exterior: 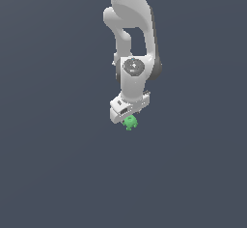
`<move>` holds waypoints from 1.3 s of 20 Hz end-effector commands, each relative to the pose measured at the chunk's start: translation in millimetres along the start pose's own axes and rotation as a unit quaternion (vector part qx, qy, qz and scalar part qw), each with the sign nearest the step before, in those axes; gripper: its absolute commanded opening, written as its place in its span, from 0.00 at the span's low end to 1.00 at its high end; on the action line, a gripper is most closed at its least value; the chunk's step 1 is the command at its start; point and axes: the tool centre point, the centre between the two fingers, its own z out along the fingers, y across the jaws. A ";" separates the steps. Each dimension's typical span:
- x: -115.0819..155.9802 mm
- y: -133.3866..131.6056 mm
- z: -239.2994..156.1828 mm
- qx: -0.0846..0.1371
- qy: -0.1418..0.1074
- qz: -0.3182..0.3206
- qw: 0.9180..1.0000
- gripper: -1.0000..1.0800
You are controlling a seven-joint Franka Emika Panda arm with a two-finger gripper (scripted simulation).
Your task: Pick up the object and move it to a goal position.
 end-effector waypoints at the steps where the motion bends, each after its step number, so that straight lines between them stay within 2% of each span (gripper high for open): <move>1: -0.2 -0.3 4.2 0.000 0.000 0.000 1.000 0.96; 10: -1.1 -1.0 42.6 0.000 0.000 -0.002 1.000 0.96; 15: -0.4 -0.6 49.2 0.000 0.000 -0.003 1.000 0.96; 16: -0.4 -0.6 49.2 0.000 0.000 -0.003 1.000 0.00; 26: -0.4 0.0 48.4 0.000 0.000 -0.002 1.000 0.00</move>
